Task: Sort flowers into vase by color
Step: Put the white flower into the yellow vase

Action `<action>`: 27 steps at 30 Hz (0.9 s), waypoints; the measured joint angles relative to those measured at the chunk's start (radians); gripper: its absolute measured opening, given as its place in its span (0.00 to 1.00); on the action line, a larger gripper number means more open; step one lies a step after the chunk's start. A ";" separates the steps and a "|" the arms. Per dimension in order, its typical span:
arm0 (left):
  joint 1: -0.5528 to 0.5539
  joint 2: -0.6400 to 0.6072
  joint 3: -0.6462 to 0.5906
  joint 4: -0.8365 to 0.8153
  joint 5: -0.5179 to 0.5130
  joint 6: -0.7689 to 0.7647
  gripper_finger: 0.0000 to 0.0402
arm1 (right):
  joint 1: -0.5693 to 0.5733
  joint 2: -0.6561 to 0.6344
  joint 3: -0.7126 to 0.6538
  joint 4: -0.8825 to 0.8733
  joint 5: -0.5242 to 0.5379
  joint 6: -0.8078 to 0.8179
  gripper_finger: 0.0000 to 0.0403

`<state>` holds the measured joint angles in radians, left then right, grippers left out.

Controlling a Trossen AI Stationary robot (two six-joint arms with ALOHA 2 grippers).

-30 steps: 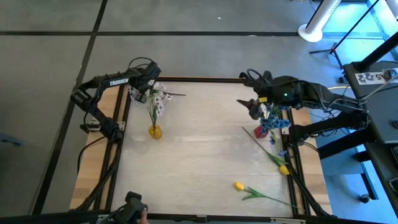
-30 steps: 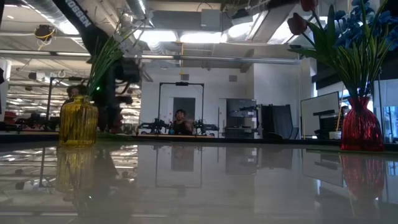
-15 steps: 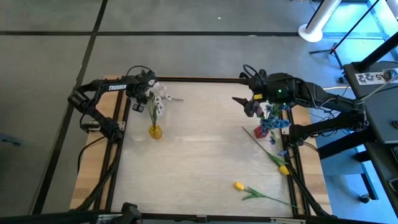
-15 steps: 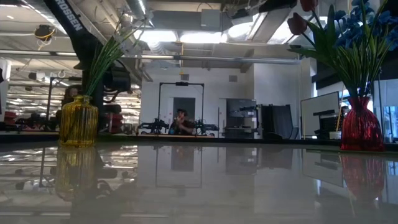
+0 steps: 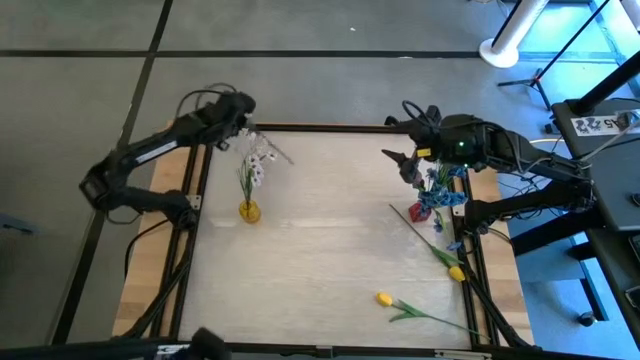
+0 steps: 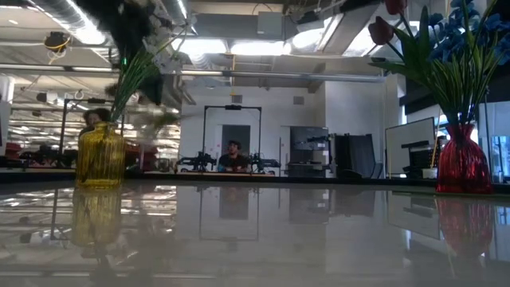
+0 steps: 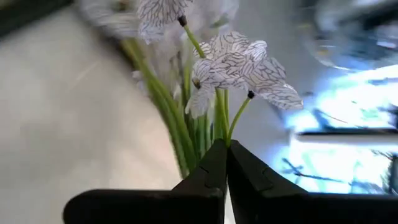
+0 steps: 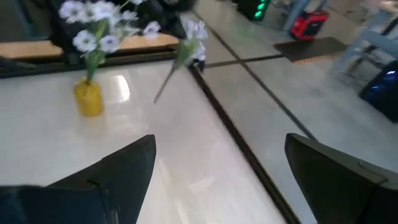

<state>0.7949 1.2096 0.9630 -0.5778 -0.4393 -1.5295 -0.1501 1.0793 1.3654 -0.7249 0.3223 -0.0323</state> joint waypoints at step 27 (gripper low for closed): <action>-1.004 -0.307 0.341 0.481 -0.017 1.294 0.00 | 0.499 0.039 0.000 0.505 0.351 0.238 0.88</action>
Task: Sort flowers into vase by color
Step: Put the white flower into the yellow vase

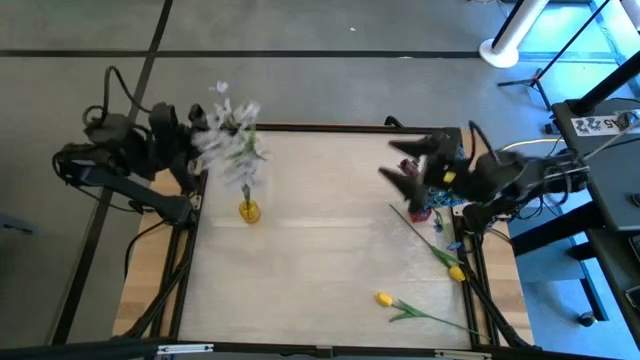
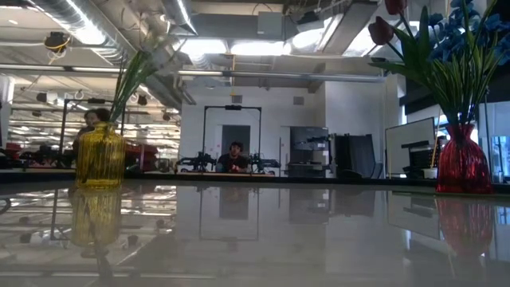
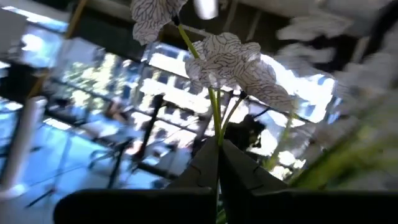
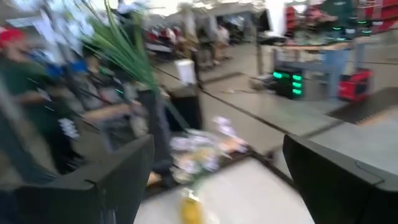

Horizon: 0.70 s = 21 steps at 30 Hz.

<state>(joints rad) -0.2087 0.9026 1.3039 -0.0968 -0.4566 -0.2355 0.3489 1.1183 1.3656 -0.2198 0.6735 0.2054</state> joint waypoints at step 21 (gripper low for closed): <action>-0.049 0.367 -0.014 0.460 -0.039 -0.122 0.00 | 0.036 0.462 0.201 0.272 0.173 -0.342 0.81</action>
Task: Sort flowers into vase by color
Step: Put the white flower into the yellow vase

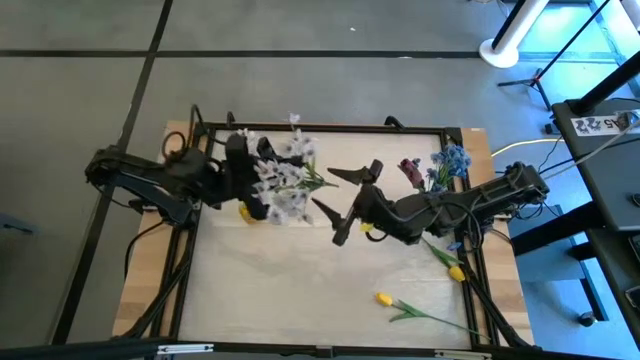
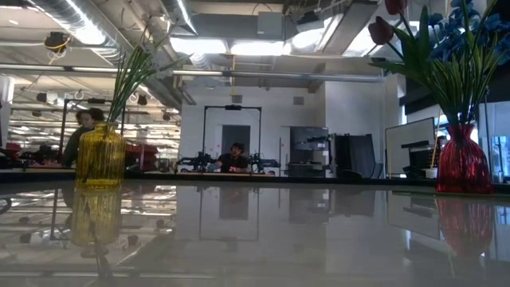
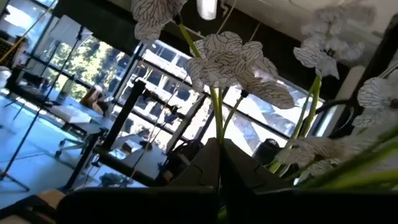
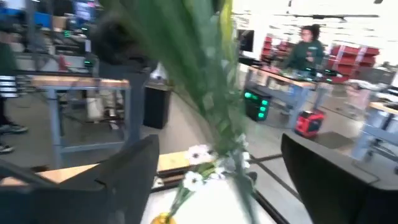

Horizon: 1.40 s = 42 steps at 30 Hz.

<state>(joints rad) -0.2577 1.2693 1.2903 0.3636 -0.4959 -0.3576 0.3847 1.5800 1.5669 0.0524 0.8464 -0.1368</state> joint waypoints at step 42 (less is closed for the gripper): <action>0.010 0.090 0.000 -0.125 0.197 0.156 0.43 | -0.067 -0.059 -0.001 -0.132 -0.429 0.260 0.06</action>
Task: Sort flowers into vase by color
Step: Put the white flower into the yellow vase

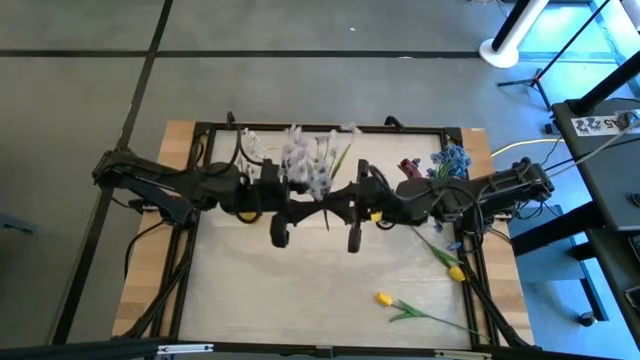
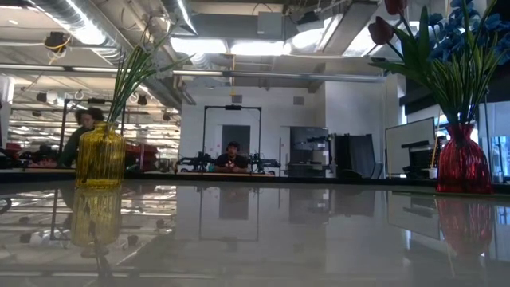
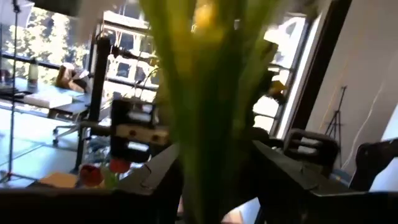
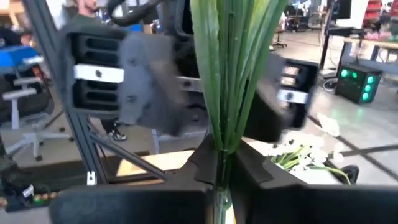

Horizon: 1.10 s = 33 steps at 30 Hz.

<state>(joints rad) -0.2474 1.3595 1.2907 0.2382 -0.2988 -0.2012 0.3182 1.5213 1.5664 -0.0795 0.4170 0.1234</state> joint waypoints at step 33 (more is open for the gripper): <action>-0.456 -0.565 -0.403 -0.694 -0.833 -0.181 0.02 | 0.166 -0.166 0.000 -0.351 0.366 -0.079 0.56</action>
<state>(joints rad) -0.7032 0.7942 0.8874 -0.4556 -1.1322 -0.3821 0.4839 1.3548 1.5665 -0.4305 0.7827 0.0441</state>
